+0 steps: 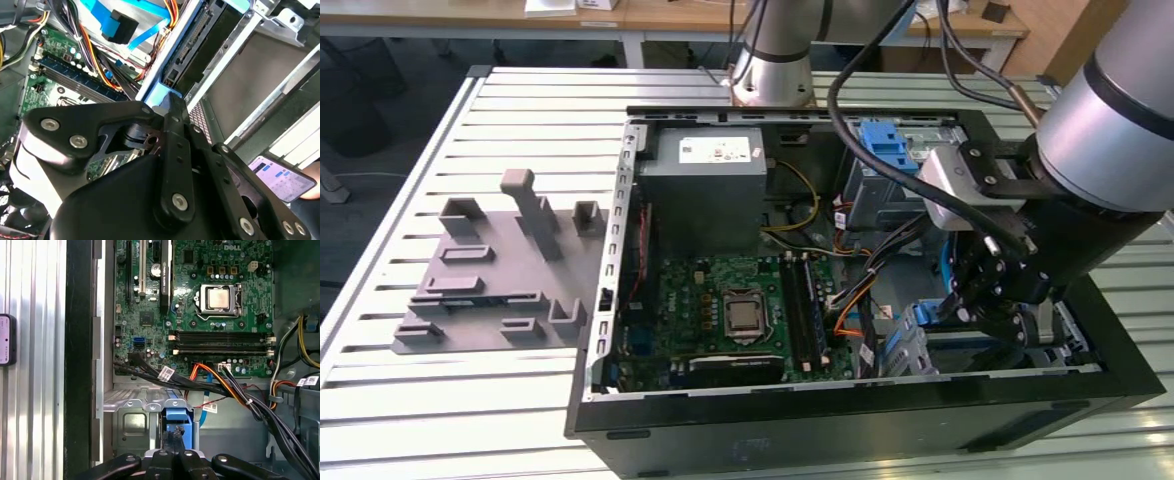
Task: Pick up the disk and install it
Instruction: 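Insert the disk into the insertion slot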
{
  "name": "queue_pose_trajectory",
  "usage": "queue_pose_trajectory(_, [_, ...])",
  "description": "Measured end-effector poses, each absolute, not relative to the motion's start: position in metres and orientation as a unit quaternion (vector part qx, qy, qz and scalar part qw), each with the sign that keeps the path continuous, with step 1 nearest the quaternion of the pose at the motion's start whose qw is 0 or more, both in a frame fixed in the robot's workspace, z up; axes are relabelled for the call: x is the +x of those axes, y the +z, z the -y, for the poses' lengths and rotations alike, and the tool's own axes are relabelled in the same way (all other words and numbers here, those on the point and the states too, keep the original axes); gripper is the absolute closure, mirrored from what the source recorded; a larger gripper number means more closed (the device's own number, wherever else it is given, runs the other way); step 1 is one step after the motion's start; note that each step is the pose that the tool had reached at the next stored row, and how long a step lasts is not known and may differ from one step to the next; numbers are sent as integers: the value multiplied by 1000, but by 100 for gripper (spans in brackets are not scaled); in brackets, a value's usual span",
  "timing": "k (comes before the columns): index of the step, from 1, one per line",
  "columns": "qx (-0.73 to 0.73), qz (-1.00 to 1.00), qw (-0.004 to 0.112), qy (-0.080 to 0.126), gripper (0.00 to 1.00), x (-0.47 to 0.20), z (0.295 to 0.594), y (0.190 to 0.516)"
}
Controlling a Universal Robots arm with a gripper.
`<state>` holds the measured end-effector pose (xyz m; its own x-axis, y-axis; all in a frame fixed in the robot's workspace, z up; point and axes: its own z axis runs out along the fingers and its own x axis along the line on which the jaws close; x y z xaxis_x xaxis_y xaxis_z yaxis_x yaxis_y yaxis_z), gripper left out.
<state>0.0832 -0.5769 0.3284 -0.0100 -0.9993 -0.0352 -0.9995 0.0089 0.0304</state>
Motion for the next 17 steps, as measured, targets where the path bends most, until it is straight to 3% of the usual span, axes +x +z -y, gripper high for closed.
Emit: queue_pose_trajectory(17, [-704,-710,2,23,89,83,577,342])
